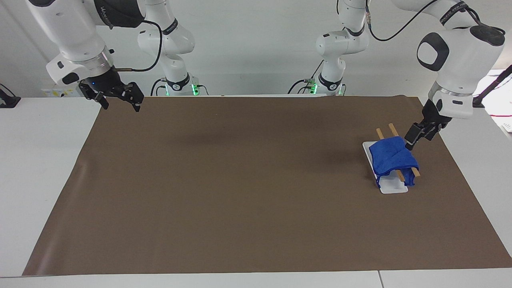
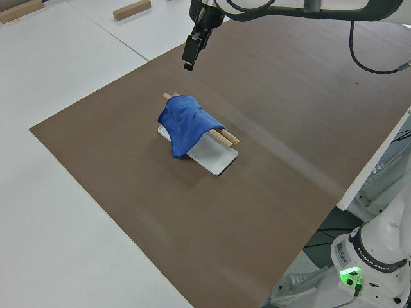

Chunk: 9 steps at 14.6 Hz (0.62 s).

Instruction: Right arm passes towel to left arm to hang

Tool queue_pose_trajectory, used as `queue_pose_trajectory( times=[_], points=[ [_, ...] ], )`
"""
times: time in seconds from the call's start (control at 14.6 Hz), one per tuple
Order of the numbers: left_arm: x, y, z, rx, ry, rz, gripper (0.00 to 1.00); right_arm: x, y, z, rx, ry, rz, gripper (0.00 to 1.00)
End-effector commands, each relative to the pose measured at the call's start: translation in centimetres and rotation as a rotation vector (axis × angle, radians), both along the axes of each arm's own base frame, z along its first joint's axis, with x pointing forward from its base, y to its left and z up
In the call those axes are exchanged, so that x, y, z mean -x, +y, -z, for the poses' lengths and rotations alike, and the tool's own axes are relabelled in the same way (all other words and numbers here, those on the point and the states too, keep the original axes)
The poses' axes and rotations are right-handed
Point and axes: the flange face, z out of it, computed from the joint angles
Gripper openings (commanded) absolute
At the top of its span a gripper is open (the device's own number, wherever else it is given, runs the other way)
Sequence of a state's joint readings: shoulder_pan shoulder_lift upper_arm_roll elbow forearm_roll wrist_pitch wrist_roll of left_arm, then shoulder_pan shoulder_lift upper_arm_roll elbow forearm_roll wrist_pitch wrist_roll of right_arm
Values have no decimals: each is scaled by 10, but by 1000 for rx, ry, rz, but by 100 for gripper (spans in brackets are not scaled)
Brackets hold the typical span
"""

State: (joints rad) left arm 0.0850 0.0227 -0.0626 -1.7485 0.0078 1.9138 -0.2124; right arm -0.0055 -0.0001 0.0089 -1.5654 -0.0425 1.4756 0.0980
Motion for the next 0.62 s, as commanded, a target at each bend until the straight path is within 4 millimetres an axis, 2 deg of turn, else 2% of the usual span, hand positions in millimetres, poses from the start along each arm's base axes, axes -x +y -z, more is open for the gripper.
queue_pose_trajectory(
  times=[0.0, 0.21, 0.55],
  points=[
    [11, -16, -30, -20, 65, 149, 100, 5, 3, -1, -16, -10, 17, 100],
    [18, -30, -47, -22, 112, 218, 100, 5, 3, -1, -16, -9, 17, 100],
    [26, -36, -59, 1, 186, 321, 100, 5, 2, -1, -16, -10, 17, 100]
  ],
)
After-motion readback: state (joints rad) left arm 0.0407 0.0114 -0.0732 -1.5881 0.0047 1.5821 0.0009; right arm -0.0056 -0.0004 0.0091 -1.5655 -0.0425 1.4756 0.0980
